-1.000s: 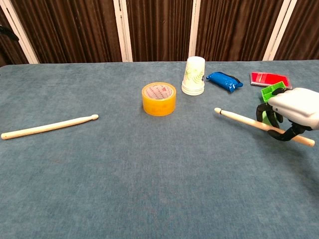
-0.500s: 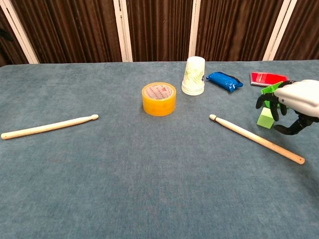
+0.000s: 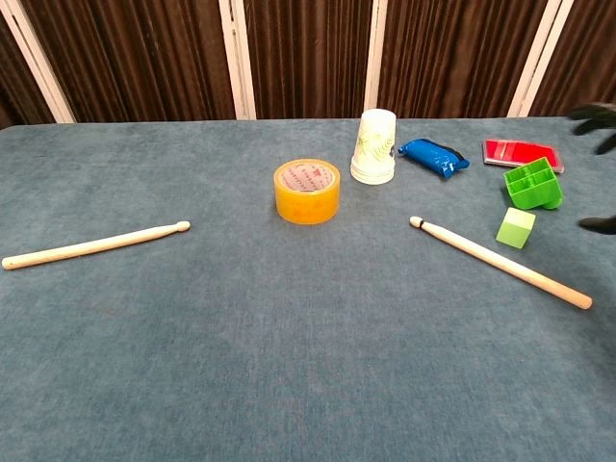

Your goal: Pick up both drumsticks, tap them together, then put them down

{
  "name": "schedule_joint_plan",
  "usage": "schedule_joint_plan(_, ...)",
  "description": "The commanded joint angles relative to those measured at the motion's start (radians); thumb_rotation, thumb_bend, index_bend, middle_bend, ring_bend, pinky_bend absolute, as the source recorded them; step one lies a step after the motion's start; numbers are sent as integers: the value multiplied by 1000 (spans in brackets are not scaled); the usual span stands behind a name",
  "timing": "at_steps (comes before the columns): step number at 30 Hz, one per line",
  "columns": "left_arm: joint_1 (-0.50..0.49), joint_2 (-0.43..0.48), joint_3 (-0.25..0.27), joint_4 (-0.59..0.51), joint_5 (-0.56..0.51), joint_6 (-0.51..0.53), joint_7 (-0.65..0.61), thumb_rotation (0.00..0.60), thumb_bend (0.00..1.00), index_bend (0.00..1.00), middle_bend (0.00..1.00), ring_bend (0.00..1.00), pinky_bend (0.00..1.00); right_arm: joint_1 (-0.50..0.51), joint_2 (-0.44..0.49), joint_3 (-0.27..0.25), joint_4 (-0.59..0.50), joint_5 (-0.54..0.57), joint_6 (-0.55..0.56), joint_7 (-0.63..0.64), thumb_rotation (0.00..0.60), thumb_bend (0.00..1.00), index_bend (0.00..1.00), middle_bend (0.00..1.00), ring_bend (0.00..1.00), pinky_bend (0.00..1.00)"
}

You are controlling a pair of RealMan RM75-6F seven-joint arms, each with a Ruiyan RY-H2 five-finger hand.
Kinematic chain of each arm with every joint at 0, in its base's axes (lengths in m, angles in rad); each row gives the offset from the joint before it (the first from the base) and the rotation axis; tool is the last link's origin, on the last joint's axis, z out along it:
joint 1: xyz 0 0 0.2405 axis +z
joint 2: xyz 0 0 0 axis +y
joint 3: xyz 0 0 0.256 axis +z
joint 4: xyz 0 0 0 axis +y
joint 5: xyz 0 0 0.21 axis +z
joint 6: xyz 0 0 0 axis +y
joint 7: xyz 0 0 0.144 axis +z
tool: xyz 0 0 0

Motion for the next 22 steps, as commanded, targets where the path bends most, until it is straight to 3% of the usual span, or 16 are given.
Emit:
schedule_joint_plan(1, 85, -46, 49, 62, 82, 80, -90, 600, 295, 111, 0, 0, 0, -85, -2, -63, 46, -122, 119, 87, 600, 221, 0, 118, 182, 17)
schedule_joint_plan(9, 188, -101, 67, 152, 132, 165, -183, 600, 294, 110, 0, 0, 0, -155, 5, -133, 206, -260, 231, 146, 600, 221, 0, 84, 136, 10)
schedule_joint_plan(22, 254, -36, 99, 124, 276, 230, -197, 600, 294, 109, 0, 0, 0, -225, 153, -164, 167, -310, 292, 142, 600, 221, 0, 60, 113, 10)
